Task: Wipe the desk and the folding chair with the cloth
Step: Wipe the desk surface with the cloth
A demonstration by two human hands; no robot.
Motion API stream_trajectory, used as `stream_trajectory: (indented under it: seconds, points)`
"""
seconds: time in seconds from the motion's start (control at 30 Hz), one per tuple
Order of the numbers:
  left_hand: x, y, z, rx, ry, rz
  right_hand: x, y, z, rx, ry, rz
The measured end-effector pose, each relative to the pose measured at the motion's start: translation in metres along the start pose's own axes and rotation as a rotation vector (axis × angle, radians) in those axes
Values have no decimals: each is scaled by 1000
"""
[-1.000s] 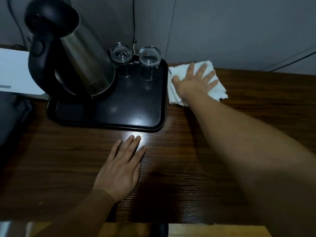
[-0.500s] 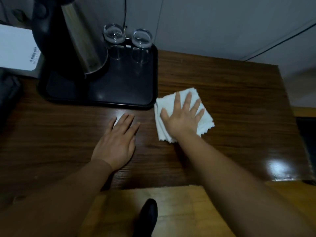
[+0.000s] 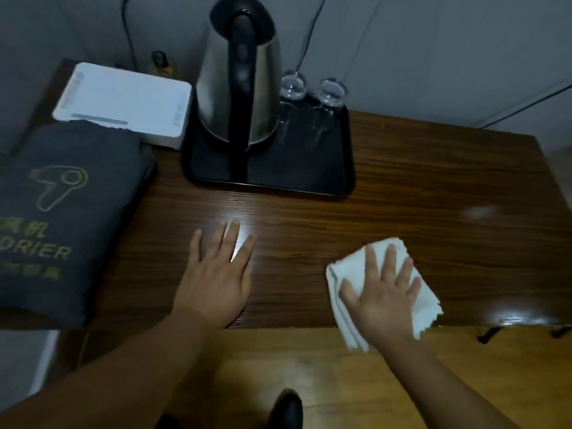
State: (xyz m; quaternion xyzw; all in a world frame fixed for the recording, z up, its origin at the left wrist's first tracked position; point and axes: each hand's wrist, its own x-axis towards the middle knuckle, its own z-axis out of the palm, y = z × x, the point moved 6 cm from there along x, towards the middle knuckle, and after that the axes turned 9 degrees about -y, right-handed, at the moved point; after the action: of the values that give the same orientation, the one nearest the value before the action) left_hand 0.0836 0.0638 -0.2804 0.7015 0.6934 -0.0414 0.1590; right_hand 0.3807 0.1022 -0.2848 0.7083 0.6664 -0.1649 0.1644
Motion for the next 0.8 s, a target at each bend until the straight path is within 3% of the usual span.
stream_trajectory:
  seconds: [0.27, 0.5, 0.8]
  points:
    - [-1, -2, -2, -86, 34, 28, 90, -75, -42, 87, 68, 154]
    - [-11, -26, -35, -475, 11, 117, 59, -114, -29, 106, 40, 169]
    - [-37, -90, -80, -413, 153, 98, 32, -235, -16, 171, 10, 19]
